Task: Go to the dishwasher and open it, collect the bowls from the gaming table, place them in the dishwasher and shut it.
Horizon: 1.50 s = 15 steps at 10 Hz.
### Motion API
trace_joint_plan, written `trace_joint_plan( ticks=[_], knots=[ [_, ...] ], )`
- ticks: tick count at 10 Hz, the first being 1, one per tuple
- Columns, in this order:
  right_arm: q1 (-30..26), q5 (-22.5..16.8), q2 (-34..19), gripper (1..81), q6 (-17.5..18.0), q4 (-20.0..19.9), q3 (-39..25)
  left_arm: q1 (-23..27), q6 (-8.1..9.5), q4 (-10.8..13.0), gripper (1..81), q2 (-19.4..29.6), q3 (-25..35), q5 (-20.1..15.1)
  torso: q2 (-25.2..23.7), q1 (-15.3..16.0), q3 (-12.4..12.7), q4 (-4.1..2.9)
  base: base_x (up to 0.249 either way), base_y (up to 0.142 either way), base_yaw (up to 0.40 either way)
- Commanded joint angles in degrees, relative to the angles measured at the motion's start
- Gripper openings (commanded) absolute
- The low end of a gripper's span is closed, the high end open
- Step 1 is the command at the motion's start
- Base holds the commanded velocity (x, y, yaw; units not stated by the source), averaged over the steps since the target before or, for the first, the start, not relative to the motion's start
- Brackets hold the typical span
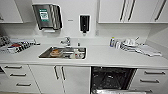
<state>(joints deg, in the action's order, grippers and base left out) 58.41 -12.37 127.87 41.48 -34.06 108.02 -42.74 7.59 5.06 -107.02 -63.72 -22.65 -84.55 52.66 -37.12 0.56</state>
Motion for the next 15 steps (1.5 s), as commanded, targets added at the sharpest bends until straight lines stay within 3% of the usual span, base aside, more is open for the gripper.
trace_joint_plan(
  ticks=[1, 3, 4, 5, 6, 8, 10, 12, 15],
  knots=[
    [-4.6, -3.4, -3.2, 81.1, -28.5, 0.7, -5.4, 0.6, 3.66, -1.5, 81.1, 1.1, -3.1, -5.7, 0.0, 0.0, 0.0, 0.00, 0.000, 0.000, 0.000],
    [-3.4, -4.1, -5.1, 81.1, -42.6, 1.3, -12.2, -2.6, 3.39, -1.3, 81.1, 1.3, -4.5, -5.5, 0.0, 0.0, 0.0, 0.00, 0.000, 0.000, 0.000],
    [-2.5, -4.1, -6.5, 81.1, -50.3, 1.5, -16.3, -3.4, 3.48, -1.4, 81.1, 1.3, -5.4, -5.6, 5.7, -3.7, 0.0, 0.00, 0.000, 0.000, 0.000],
    [-1.2, -4.1, -7.9, 81.1, -55.6, 1.6, -20.0, -4.3, 3.39, -1.4, 81.1, 1.2, -6.1, -5.7, 5.8, -3.8, 0.0, 0.00, 0.000, 0.000, 0.000],
    [0.4, -4.0, -8.2, 81.1, -58.6, 1.7, -22.1, -5.9, 3.22, -1.2, 81.1, 1.1, -6.8, -5.5, 6.5, -4.2, 0.0, 0.00, 0.000, 0.000, 0.000],
    [3.9, -4.1, -8.0, 81.1, -60.5, 1.9, -22.3, -9.7, 2.42, 0.3, 81.1, 0.3, -8.8, -4.9, 10.1, -6.5, 0.0, 0.00, 0.000, 0.000, 0.000],
    [6.9, -2.7, -7.3, 81.1, -60.7, 2.2, -21.8, -15.1, 2.34, 2.3, 81.1, -1.3, -10.8, 0.1, 14.2, -9.1, 0.0, 0.00, 0.000, 0.000, 0.000],
    [8.3, -0.3, -6.2, 81.1, -60.6, 1.9, -19.8, -22.8, 2.42, 6.2, 81.1, -5.9, -16.6, 10.7, 18.1, -11.6, 4.1, 0.00, 0.000, 0.000, 0.000],
    [9.1, -0.3, -3.7, 81.1, -60.6, 2.0, -17.1, -27.5, 2.42, 5.8, 81.1, -9.9, -21.4, 12.2, 23.7, -15.1, 8.8, 0.00, 0.000, 0.000, 0.000]
  ],
)
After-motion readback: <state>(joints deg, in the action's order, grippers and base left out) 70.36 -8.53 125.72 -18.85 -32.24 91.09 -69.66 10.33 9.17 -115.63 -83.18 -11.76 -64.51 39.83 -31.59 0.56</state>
